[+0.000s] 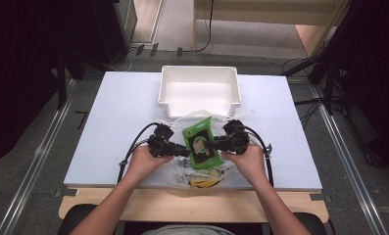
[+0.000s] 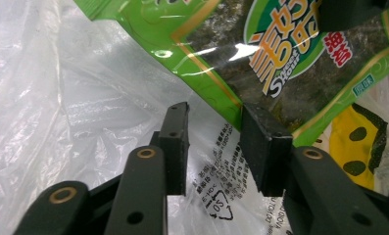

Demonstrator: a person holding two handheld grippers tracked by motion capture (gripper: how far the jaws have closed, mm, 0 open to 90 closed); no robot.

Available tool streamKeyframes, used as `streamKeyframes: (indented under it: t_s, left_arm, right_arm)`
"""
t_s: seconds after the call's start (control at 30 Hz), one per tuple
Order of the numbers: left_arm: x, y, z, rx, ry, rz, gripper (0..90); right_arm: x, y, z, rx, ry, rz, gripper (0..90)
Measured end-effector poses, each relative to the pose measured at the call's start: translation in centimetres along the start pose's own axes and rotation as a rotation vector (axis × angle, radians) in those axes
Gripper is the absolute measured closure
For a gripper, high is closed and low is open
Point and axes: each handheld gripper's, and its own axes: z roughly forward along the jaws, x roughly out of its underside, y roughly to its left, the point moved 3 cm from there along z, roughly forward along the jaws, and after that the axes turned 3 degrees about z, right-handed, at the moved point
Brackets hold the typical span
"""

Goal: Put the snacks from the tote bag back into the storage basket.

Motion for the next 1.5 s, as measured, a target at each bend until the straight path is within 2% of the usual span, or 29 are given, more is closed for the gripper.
streamKeyframes:
  t_s: [0.17,0.23,0.4,0.97,1.3,1.5]
  left_arm:
    - [0.1,0.1,0.1,-0.004,0.007,0.001,59.8]
    - [0.1,0.1,0.1,-0.002,0.008,-0.010,59.1]
    - [0.1,0.0,0.2,0.001,0.011,-0.009,58.2]
    - [0.1,0.1,0.2,0.008,0.014,-0.012,56.7]
    - [0.0,0.0,0.0,0.011,-0.004,0.002,55.2]
    - [0.0,-0.4,0.4,0.012,0.010,0.017,54.1]
  right_arm:
    - [-0.3,0.0,-0.7,-0.017,-0.051,0.014,72.8]
    - [-0.3,0.1,-0.9,-0.010,-0.064,0.013,73.3]
    - [-0.5,0.1,-1.3,0.000,-0.086,0.003,73.5]
    - [-1.3,-0.4,-2.6,0.069,-0.107,-0.029,73.6]
    - [-1.8,-0.6,-3.0,0.100,-0.117,-0.042,73.7]
    - [-2.4,-0.7,-3.0,0.122,-0.114,-0.045,73.7]
